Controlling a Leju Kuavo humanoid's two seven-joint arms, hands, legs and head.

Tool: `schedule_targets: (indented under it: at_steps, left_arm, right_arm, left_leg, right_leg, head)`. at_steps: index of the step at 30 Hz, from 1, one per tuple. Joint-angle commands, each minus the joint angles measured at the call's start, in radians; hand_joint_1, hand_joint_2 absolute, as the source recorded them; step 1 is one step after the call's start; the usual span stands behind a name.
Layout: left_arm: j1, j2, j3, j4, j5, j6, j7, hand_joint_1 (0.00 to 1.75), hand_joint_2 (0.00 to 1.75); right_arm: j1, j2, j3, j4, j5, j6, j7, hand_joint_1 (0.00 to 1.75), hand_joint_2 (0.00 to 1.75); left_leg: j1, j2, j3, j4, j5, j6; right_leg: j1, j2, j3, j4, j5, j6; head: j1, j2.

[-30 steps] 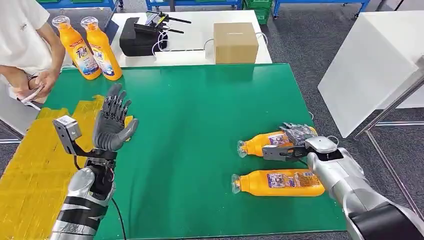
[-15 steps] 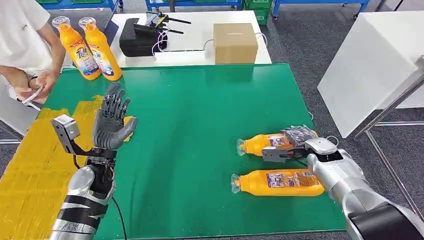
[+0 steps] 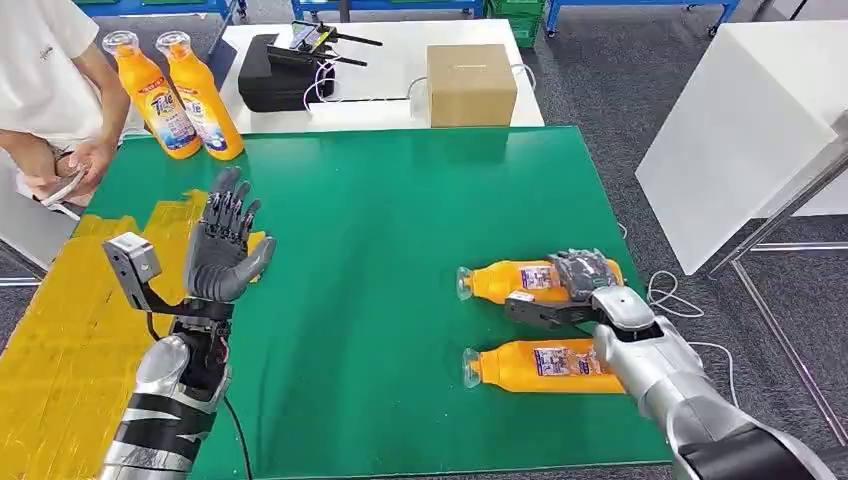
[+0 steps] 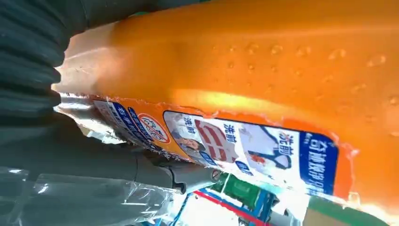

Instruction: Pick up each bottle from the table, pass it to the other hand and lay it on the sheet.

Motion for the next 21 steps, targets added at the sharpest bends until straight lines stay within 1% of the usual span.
schedule_targets:
  at_steps: [1, 4, 5, 7, 11, 12, 14, 15, 16, 17, 18, 20, 21]
  left_arm:
    - [-0.004, 0.006, -0.026, -0.005, -0.016, 0.006, 0.017, 0.00, 1.75]
    - [-0.004, 0.006, -0.026, -0.005, -0.016, 0.006, 0.017, 0.00, 1.75]
    - [0.003, 0.008, -0.035, -0.010, -0.022, 0.008, 0.021, 0.00, 1.75]
    - [0.010, 0.009, -0.048, -0.012, -0.026, 0.010, 0.022, 0.00, 1.75]
    - [0.009, 0.009, -0.048, -0.012, -0.026, 0.010, 0.022, 0.00, 1.75]
    - [0.010, 0.014, -0.057, -0.008, -0.032, 0.009, 0.027, 0.00, 1.75]
    - [0.017, 0.023, -0.087, -0.001, -0.039, 0.009, 0.035, 0.00, 1.75]
    - [0.023, 0.026, -0.107, 0.004, -0.018, -0.014, 0.048, 0.00, 1.75]
    - [0.030, 0.029, -0.119, 0.004, 0.039, -0.067, 0.059, 0.00, 1.75]
    - [0.040, 0.035, -0.135, -0.004, 0.057, -0.090, 0.059, 0.00, 1.75]
    - [0.047, 0.040, -0.160, -0.019, 0.038, -0.094, 0.049, 0.00, 1.75]
    - [0.051, 0.043, -0.199, -0.040, 0.018, -0.099, 0.047, 0.00, 1.75]
    - [0.052, 0.043, -0.222, -0.046, 0.008, -0.100, 0.051, 0.00, 1.75]
  right_arm:
    - [0.104, 0.082, -0.263, -0.263, -0.161, -0.218, -0.090, 1.75, 1.75]
    - [0.104, 0.082, -0.263, -0.263, -0.161, -0.218, -0.090, 1.75, 1.75]
    - [0.134, 0.100, -0.303, -0.323, -0.209, -0.241, -0.112, 1.75, 1.75]
    - [0.169, 0.111, -0.311, -0.405, -0.211, -0.227, -0.100, 1.75, 1.75]
    - [0.171, 0.108, -0.312, -0.404, -0.212, -0.227, -0.103, 1.75, 1.75]
    - [0.181, 0.128, -0.345, -0.424, -0.272, -0.243, -0.143, 1.75, 1.75]
    - [0.223, 0.169, -0.397, -0.511, -0.404, -0.230, -0.206, 1.75, 1.75]
    - [0.256, 0.190, -0.411, -0.582, -0.478, -0.219, -0.226, 1.75, 1.75]
    - [0.279, 0.208, -0.421, -0.633, -0.530, -0.232, -0.246, 1.75, 1.75]
    - [0.302, 0.225, -0.426, -0.676, -0.559, -0.255, -0.258, 1.75, 1.75]
    - [0.328, 0.243, -0.429, -0.726, -0.619, -0.251, -0.271, 1.75, 1.75]
    - [0.347, 0.243, -0.405, -0.756, -0.642, -0.241, -0.269, 1.75, 1.75]
    - [0.353, 0.246, -0.394, -0.761, -0.678, -0.223, -0.270, 1.75, 1.75]
  left_leg:
    - [0.000, 0.001, -0.001, 0.000, 0.000, -0.001]
    - [0.000, 0.001, -0.001, 0.000, 0.000, -0.001]
    - [0.001, 0.001, 0.000, 0.000, -0.001, -0.001]
    - [0.001, 0.002, 0.001, -0.001, -0.001, -0.002]
    - [0.001, -0.001, -0.001, 0.000, 0.000, -0.001]
    - [0.000, -0.002, -0.002, 0.000, 0.000, -0.001]
    - [0.001, -0.001, -0.002, 0.000, 0.000, -0.001]
    - [0.001, 0.000, -0.001, -0.001, -0.001, -0.001]
    - [0.001, -0.001, -0.001, -0.001, -0.001, -0.001]
    - [0.000, -0.001, -0.002, -0.001, 0.000, -0.001]
    - [0.001, -0.001, 0.000, -0.002, -0.001, -0.001]
    - [0.001, 0.000, 0.001, -0.001, -0.002, -0.002]
    - [0.001, -0.001, -0.001, -0.001, -0.001, -0.001]
  right_leg:
    - [0.000, 0.000, -0.001, 0.000, 0.000, 0.000]
    - [0.000, 0.000, -0.001, 0.000, 0.000, 0.000]
    - [0.000, 0.000, -0.001, 0.000, 0.000, 0.000]
    - [0.001, 0.002, 0.000, -0.001, 0.000, 0.000]
    - [0.001, -0.001, -0.002, 0.000, 0.000, 0.000]
    - [0.000, -0.002, -0.002, 0.000, 0.000, 0.000]
    - [0.001, -0.001, -0.002, 0.000, 0.000, 0.000]
    - [0.001, 0.000, -0.002, -0.001, 0.000, 0.000]
    - [0.001, -0.001, -0.001, -0.001, 0.000, 0.000]
    - [0.000, -0.001, -0.002, 0.000, -0.001, 0.000]
    - [0.001, -0.001, -0.001, -0.001, -0.001, 0.000]
    - [0.001, 0.000, 0.000, -0.001, -0.002, -0.001]
    - [0.001, -0.001, -0.002, 0.000, -0.001, 0.000]
  head:
    - [0.000, 0.000]
    - [0.000, 0.000]
    - [0.000, 0.000]
    - [0.000, 0.000]
    - [0.000, 0.000]
    - [0.000, 0.000]
    - [0.000, 0.000]
    - [0.000, 0.000]
    - [0.000, 0.000]
    - [0.000, 0.000]
    - [0.000, 0.000]
    - [0.000, 0.000]
    - [0.000, 0.000]
